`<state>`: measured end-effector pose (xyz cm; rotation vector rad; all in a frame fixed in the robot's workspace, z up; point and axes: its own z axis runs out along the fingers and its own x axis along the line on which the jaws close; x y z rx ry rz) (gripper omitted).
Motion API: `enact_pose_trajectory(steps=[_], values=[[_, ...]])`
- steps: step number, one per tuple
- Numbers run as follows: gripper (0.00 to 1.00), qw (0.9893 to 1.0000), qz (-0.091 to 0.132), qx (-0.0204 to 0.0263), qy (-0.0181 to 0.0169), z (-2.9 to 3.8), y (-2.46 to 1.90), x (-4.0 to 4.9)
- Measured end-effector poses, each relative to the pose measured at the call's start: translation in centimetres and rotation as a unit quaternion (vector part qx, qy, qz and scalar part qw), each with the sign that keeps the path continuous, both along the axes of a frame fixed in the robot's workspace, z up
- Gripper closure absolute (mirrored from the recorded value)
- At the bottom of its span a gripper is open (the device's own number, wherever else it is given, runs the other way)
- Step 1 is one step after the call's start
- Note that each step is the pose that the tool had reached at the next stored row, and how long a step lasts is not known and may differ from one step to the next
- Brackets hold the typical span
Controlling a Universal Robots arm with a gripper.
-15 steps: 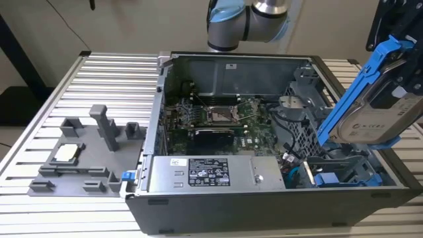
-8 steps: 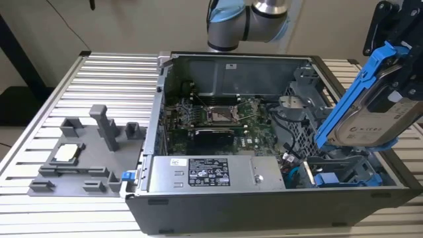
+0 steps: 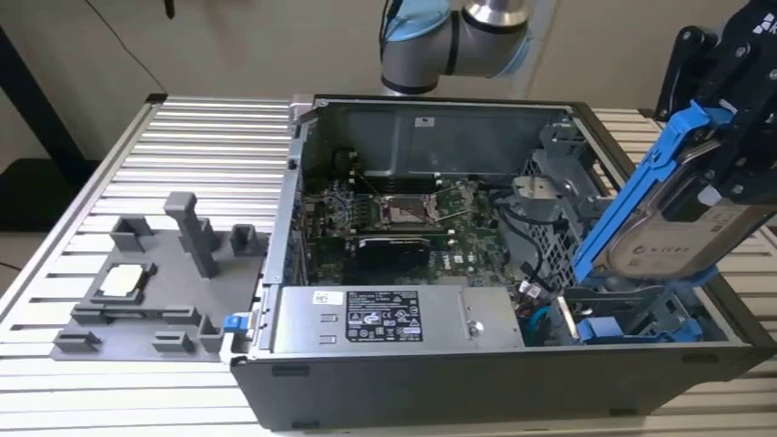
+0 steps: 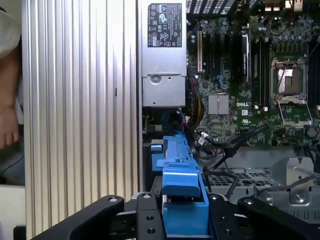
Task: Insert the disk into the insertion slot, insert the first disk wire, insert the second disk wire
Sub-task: 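Insert the disk into the insertion slot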
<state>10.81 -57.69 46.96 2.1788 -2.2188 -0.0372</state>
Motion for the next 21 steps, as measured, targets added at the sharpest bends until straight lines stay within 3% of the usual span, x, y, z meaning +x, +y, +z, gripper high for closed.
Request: enact_pose_trajectory(steps=[11, 21], values=[[0.67, 1.0, 0.0, 0.0, 0.0, -1.7, 0.0, 0.11], [0.67, 1.0, 0.002, 0.0012, -0.0001, -2.84, 0.0, 0.84]])
